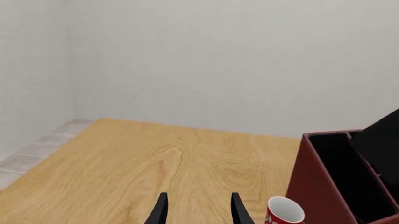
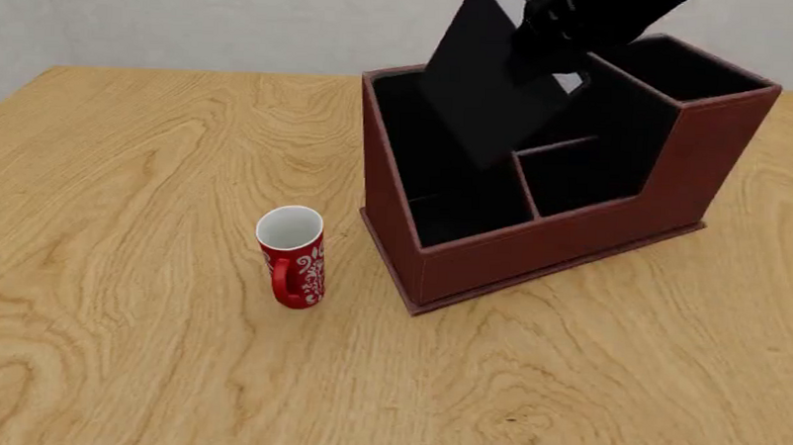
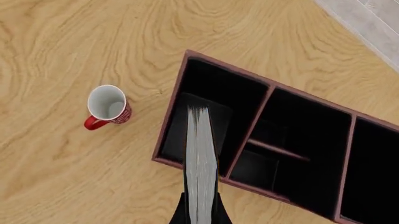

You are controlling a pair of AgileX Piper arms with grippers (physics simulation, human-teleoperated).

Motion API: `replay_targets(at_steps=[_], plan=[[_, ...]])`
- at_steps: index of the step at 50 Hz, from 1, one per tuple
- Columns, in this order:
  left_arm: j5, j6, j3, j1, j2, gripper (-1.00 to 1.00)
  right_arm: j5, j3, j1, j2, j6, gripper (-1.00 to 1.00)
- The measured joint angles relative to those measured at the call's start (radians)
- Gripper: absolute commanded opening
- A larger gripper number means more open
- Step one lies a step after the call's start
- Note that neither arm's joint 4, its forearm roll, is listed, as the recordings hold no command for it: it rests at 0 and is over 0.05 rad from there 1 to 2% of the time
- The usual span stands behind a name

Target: Pick up the book and place it in the left compartment of the caddy.

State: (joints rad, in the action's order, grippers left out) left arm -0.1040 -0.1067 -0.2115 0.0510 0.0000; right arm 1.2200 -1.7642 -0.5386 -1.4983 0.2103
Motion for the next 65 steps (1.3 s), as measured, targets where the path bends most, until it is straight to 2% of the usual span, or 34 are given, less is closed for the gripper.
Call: replay_targets(at_steps=[18,65], plan=[[0.015,-0.002,0.030,0.014,0.000,1.00,0.000,-0.041,0.029,-0.089,-0.004,-1.00],[0.028,0.006,0.063,0.047,0.000,1.00,-0.023,-0.078,0.002,-0.233,-0.060,-1.00]])
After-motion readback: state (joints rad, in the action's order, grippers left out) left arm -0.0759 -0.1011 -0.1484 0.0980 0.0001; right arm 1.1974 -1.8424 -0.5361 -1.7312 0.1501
